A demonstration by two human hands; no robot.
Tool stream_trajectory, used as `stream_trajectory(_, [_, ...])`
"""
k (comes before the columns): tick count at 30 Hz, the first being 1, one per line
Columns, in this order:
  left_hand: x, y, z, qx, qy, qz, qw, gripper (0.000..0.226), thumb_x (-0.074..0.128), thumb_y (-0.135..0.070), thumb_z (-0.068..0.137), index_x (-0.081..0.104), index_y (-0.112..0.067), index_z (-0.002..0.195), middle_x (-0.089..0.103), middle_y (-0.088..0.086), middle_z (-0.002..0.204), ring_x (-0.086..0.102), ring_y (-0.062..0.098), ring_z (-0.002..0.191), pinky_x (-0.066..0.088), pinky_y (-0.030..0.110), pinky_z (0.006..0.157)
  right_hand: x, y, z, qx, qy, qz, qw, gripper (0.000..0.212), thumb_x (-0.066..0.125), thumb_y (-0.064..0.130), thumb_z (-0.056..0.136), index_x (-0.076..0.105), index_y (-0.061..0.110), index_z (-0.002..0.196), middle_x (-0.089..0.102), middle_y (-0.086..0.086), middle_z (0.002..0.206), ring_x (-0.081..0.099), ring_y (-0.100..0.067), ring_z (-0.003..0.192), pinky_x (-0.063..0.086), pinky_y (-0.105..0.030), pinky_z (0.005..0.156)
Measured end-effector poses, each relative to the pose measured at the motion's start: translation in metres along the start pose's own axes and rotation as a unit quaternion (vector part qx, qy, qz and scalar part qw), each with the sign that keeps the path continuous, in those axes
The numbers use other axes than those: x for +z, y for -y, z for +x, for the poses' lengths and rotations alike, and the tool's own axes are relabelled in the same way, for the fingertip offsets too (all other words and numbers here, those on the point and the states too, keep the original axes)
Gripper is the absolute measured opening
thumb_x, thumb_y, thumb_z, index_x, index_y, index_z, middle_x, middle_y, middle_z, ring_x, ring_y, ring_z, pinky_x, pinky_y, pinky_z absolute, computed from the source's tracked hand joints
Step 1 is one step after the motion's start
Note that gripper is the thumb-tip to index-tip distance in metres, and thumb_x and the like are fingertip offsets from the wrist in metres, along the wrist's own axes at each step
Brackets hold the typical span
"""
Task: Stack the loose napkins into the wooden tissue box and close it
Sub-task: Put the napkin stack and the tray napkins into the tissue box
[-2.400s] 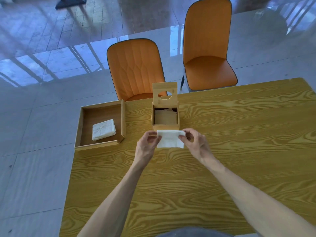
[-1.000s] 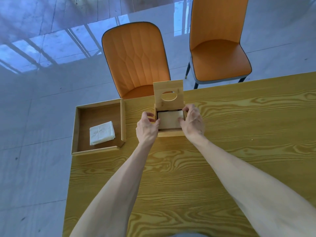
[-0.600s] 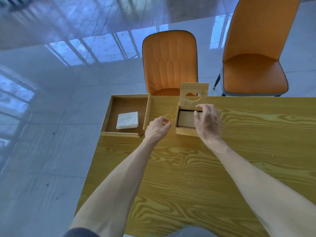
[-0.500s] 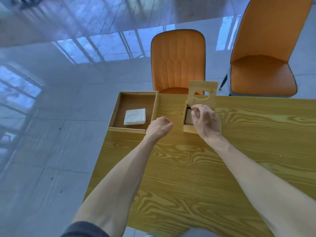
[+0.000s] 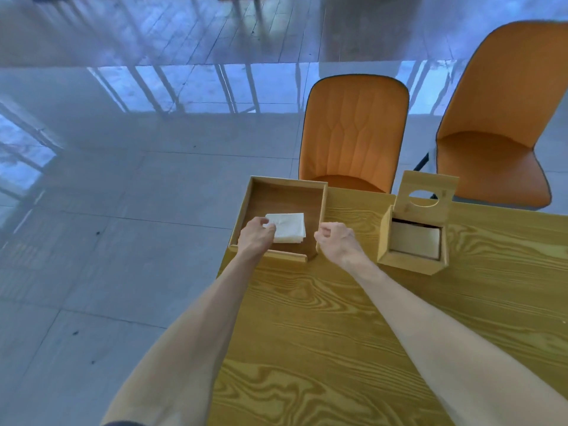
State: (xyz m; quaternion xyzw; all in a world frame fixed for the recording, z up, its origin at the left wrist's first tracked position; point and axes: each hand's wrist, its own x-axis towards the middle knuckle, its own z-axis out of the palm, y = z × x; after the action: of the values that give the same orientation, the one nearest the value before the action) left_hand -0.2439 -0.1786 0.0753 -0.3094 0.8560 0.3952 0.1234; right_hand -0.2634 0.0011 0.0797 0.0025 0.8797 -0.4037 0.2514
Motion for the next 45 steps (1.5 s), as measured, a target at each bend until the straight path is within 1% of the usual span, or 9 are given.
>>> stream_trajectory(4, [-0.006,0.009,0.027,-0.039,0.013,-0.023,0.999,0.049,0.044,-0.032,0.099,0.051,-0.003,0.139,0.053,0.013,0.145,0.052,0.032,0.130,0.044,0.049,0.108,0.018,0.018,0.019,0.031,0.055,0.010,0.998,0.056,0.043,0.027,0.100,0.031,0.002,0.148,0.037,-0.014,0.154,0.036,-0.028,0.142,0.028,-0.037,0.117])
stream_trajectory(14, [0.002,0.025,0.069,-0.138,0.064,-0.149,0.977,0.061,0.049,-0.036,0.096,0.040,0.001,0.143,0.045,0.020,0.149,0.045,0.035,0.137,0.040,0.052,0.112,0.047,0.029,0.060,0.108,0.078,0.037,0.990,0.048,0.031,0.021,0.103,0.028,0.003,0.148,0.034,-0.015,0.154,0.034,-0.031,0.140,0.030,-0.037,0.111])
stream_trajectory(17, [0.006,0.029,0.080,-0.151,0.060,-0.172,0.972,0.057,0.052,-0.034,0.094,0.044,-0.001,0.140,0.050,0.018,0.145,0.050,0.032,0.133,0.044,0.051,0.109,0.054,0.027,0.067,0.105,0.092,0.044,0.989,0.037,0.034,0.024,0.098,0.050,0.008,0.127,0.057,-0.011,0.128,0.055,-0.027,0.111,0.045,-0.039,0.093])
stream_trajectory(20, [0.008,0.033,0.089,-0.152,0.050,-0.186,0.969,0.060,0.055,-0.031,0.089,0.045,0.001,0.139,0.053,0.020,0.142,0.055,0.032,0.128,0.048,0.051,0.105,0.060,0.024,0.070,0.100,0.094,0.037,0.990,0.021,0.037,0.022,0.096,0.047,0.014,0.080,0.048,0.000,0.080,0.044,-0.016,0.070,0.037,-0.032,0.064])
stream_trajectory(26, [0.009,0.029,0.095,-0.189,0.050,-0.207,0.959,0.056,0.063,-0.013,0.094,0.044,-0.004,0.146,0.051,0.014,0.144,0.054,0.030,0.127,0.052,0.041,0.099,0.057,0.025,0.068,0.091,0.057,0.092,0.990,0.032,0.040,0.016,0.095,0.034,0.024,0.065,0.036,0.007,0.067,0.034,-0.010,0.059,0.028,-0.027,0.054])
stream_trajectory(34, [0.017,0.029,0.098,-0.196,0.073,-0.186,0.960,0.043,0.070,-0.006,0.088,0.059,0.003,0.129,0.067,0.018,0.121,0.069,0.029,0.107,0.059,0.039,0.089,0.059,0.013,0.069,0.081,0.063,0.120,0.987,0.029,0.041,0.018,0.096,0.044,0.025,0.068,0.043,0.009,0.069,0.041,-0.010,0.063,0.033,-0.025,0.059])
stream_trajectory(38, [0.016,0.030,0.090,-0.149,0.082,-0.166,0.971,0.047,0.072,-0.007,0.087,0.057,0.000,0.130,0.065,0.015,0.124,0.063,0.030,0.114,0.053,0.044,0.099,0.058,0.008,0.070,0.074,0.073,0.110,0.989,0.023,0.046,0.021,0.093,0.061,0.022,0.110,0.065,0.003,0.100,0.059,-0.014,0.092,0.051,-0.030,0.079])
stream_trajectory(41, [0.008,0.034,0.086,-0.095,0.119,-0.169,0.974,0.044,0.071,-0.005,0.087,0.057,-0.005,0.129,0.065,0.010,0.112,0.064,0.023,0.100,0.054,0.036,0.087,0.058,0.006,0.070,0.075,0.049,0.080,0.993,0.056,0.055,0.020,0.093,0.036,0.018,0.146,0.057,-0.006,0.133,0.054,-0.023,0.119,0.047,-0.037,0.101])
stream_trajectory(45, [-0.003,0.041,0.082,-0.029,0.184,-0.164,0.969,0.033,0.072,-0.007,0.087,0.062,-0.013,0.118,0.069,0.004,0.103,0.058,0.008,0.074,0.052,0.031,0.072,0.054,0.004,0.069,0.028,0.004,0.036,0.999,0.079,0.063,0.017,0.091,0.016,0.020,0.155,0.049,-0.011,0.143,0.050,-0.028,0.128,0.043,-0.037,0.105])
